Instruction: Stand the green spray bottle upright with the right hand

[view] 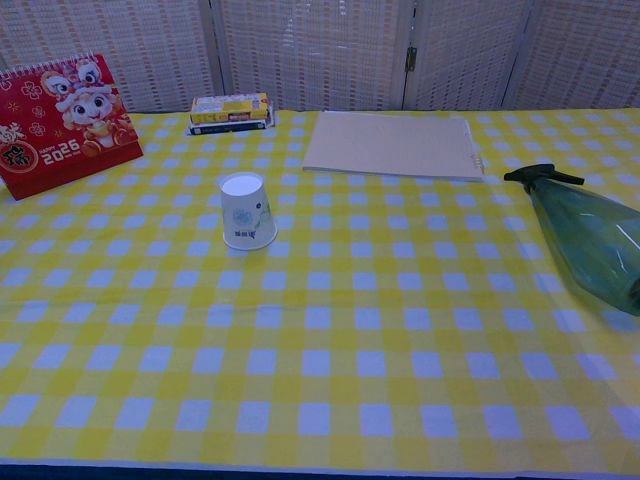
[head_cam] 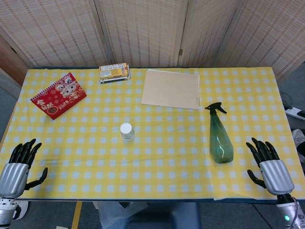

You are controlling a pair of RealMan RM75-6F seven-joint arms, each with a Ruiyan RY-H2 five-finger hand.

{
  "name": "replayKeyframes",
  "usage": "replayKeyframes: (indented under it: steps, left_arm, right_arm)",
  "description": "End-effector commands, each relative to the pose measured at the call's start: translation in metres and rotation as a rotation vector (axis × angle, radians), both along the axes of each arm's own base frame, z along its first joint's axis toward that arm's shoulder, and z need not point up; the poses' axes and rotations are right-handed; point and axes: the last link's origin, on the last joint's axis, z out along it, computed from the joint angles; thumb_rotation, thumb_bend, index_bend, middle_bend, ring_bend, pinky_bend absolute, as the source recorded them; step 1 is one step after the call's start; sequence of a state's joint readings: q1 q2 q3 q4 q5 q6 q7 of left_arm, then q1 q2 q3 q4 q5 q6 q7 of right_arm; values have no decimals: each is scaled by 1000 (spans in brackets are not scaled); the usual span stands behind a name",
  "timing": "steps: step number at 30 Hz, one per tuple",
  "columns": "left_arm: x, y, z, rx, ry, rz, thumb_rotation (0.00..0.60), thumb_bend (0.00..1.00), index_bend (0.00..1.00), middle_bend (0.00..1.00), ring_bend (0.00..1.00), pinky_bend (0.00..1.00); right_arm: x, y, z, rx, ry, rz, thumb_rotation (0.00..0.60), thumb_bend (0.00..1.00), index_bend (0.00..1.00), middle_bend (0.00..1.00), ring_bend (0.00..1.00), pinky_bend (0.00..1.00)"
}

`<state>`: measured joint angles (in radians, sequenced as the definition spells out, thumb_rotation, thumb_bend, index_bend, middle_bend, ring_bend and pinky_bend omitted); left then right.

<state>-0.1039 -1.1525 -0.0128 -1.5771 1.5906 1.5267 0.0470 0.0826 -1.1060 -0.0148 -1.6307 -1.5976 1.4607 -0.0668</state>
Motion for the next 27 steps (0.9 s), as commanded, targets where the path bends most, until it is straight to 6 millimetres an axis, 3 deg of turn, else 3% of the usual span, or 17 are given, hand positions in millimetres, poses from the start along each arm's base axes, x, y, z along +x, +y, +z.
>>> replayKeyframes:
  steps: [1, 10, 20, 23, 27]
  left_arm:
    - [0, 0, -1, -2, 2, 0, 330, 486, 0, 0, 0, 0]
    - [0, 1, 2, -3, -15, -5, 330, 486, 0, 0, 0, 0]
    - [-1, 3, 3, -3, -25, -4, 329, 486, 0, 0, 0, 0]
    - [-1, 2, 3, -2, -21, -8, 330, 486, 0, 0, 0, 0]
    - [-1, 2, 4, -1, -27, -7, 330, 486, 0, 0, 0, 0]
  right_arm:
    - [0, -1, 0, 1, 0, -1, 600, 377, 0, 0, 2, 0]
    - [6, -9, -16, 50, 47, 37, 600, 378, 0, 0, 15, 0]
    - [81, -28, -33, 401, -111, 205, 600, 377, 0, 3, 70, 0]
    - [94, -28, -43, 499, -190, 177, 600, 378, 0, 11, 77, 0]
    - [93, -36, -54, 576, -251, 87, 600, 377, 0, 12, 79, 0]
